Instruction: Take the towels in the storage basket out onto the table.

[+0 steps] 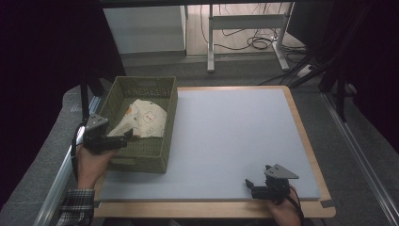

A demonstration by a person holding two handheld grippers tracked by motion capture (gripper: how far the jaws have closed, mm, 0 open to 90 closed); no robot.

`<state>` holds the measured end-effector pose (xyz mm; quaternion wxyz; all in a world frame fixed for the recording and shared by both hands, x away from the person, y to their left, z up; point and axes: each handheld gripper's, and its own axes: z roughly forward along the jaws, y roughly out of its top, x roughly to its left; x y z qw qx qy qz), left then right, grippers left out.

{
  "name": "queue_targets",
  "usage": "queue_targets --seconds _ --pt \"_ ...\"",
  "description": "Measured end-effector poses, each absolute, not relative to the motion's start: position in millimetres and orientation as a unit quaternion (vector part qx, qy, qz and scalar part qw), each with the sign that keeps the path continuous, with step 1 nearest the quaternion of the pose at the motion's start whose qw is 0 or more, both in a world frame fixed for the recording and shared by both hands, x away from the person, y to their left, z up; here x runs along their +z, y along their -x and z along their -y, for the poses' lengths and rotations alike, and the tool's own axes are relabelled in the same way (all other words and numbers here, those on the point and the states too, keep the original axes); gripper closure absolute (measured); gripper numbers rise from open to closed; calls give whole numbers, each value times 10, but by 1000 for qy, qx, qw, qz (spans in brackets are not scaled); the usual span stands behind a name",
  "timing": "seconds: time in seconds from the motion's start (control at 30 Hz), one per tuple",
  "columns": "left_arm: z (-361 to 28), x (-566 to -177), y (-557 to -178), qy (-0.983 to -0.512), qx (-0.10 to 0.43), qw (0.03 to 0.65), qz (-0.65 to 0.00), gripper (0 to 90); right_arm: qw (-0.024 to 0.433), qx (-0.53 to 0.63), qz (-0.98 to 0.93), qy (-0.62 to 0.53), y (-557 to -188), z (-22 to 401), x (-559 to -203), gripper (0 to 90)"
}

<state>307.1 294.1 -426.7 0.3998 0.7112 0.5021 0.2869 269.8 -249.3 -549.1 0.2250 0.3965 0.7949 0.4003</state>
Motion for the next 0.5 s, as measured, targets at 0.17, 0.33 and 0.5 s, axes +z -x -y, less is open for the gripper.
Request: queue_targets --seconds 0.17,0.33,0.5 --pt "-2966 -4283 -3321 -725 274 381 -505 44 225 400 -795 -397 -2698 2494 -5491 38" --pt "-2963 -4330 -3593 -742 261 348 -511 45 225 400 -795 -397 -2698 2494 -5491 37" --pt "-2965 -4340 -3843 -754 246 324 -516 45 225 400 -795 -396 -2699 2497 -5491 37"
